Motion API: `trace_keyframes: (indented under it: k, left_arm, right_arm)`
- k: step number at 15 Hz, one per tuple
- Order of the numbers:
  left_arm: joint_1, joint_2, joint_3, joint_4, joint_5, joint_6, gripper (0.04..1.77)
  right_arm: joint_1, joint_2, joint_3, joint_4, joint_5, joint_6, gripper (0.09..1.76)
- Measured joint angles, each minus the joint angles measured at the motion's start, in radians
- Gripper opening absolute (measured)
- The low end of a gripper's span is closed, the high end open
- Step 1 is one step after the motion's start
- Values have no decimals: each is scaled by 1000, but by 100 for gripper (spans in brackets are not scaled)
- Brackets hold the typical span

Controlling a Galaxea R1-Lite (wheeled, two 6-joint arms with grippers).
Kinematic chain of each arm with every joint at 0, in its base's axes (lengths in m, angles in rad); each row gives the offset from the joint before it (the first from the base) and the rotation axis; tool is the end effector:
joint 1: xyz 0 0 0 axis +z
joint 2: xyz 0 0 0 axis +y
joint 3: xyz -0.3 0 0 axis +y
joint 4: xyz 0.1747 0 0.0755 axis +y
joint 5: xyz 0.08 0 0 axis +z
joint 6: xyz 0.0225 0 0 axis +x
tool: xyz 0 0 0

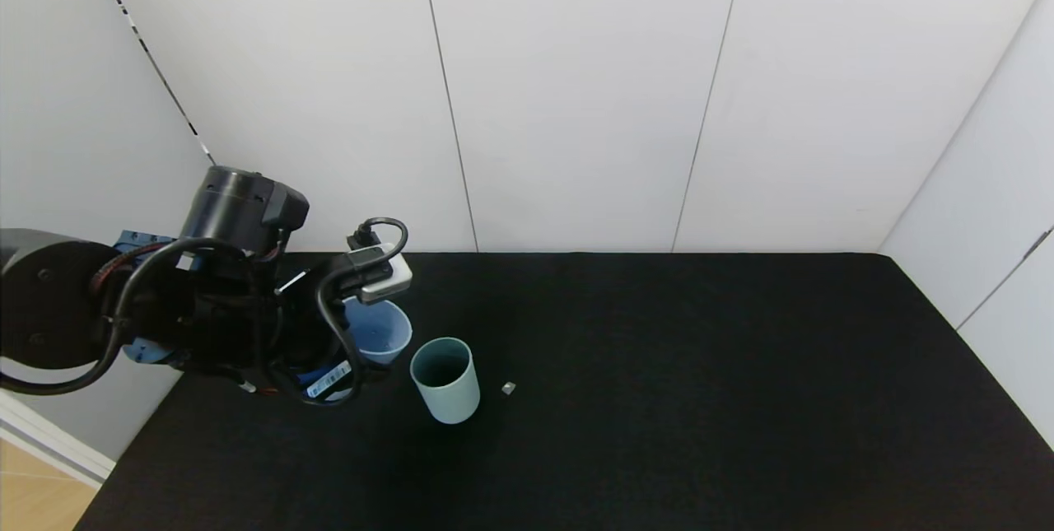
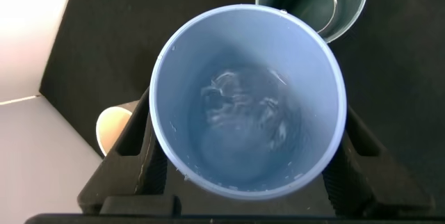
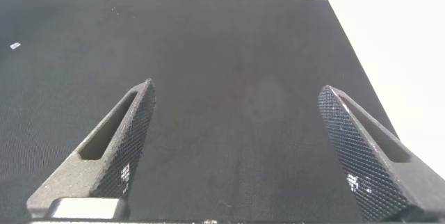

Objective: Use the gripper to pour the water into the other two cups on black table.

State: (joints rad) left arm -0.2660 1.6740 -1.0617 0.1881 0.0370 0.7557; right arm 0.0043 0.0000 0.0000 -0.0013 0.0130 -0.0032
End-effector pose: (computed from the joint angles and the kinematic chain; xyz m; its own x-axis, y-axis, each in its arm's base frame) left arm 0.2787 -0.0751 0.1862 0.6812 -0.1473 -0.7171 0.6479 0.5773 0.4969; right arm -0.0228 0.0002 0.0756 0.9998 0.0173 0.0013 -0.0173 0.9998 -0.0032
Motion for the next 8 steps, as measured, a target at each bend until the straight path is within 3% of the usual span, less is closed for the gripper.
trace_keyframes:
  k: [4,8]
  left_arm:
    - [-33,24,-16,25,63,45,123]
    - [-58,46,-81,117,83,79,123]
  right_arm:
    - [0,0,0,0,0,0,171]
    - [0,0,0,0,0,0,171]
